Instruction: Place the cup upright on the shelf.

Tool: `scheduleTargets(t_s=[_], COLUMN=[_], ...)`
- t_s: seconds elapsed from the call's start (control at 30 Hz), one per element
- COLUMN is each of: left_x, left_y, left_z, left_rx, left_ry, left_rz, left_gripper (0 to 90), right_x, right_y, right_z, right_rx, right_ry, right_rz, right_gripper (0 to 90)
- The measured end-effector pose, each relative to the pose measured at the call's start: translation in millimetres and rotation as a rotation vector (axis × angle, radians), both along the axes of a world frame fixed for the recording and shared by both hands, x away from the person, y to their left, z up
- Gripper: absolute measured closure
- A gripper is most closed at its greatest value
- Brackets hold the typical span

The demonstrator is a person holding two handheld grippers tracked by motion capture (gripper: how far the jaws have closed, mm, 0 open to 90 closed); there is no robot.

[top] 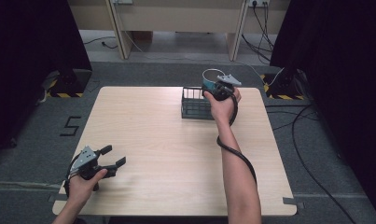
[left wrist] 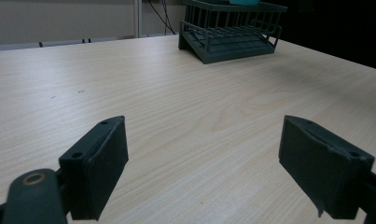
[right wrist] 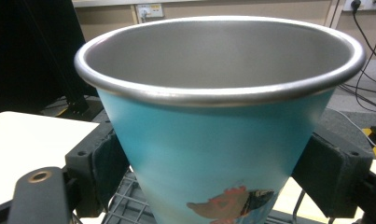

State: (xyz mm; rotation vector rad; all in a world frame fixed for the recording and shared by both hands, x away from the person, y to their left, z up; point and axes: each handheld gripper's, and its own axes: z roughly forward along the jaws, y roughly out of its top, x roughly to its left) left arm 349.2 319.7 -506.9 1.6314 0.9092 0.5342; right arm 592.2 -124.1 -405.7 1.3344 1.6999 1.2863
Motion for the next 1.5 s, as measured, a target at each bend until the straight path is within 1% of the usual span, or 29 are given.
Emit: scheduleTargets(t_s=[0.47, 0.7, 1.13, 1.5], left_x=[0.1, 0.1, 0.1, 0.0], left_y=[0.0, 0.1, 0.0, -0.2], left_z=[-0.1, -0.1, 0.0, 0.1], left_rx=[-0.009, -0.012, -0.013, -0.013], left_ry=[0.003, 0.004, 0.005, 0.006], left_rz=[0.001, 0.002, -0.001, -0.003], left_gripper=[15.0, 15.0, 15.0, 14.9], right_x=[5.8, 8.9, 13.8, 16.8], right_y=[0.2, -0.7, 3.0, 5.0], right_z=[0.1, -4.0, -10.0, -18.7], right_rx=[0.002, 0.004, -0.014, -0.040], right_ry=[0.009, 0.027, 0.060, 0.124], right_rz=[-0.007, -0.014, -0.012, -0.015], right_gripper=[17.9, 18.0, 17.9, 17.8])
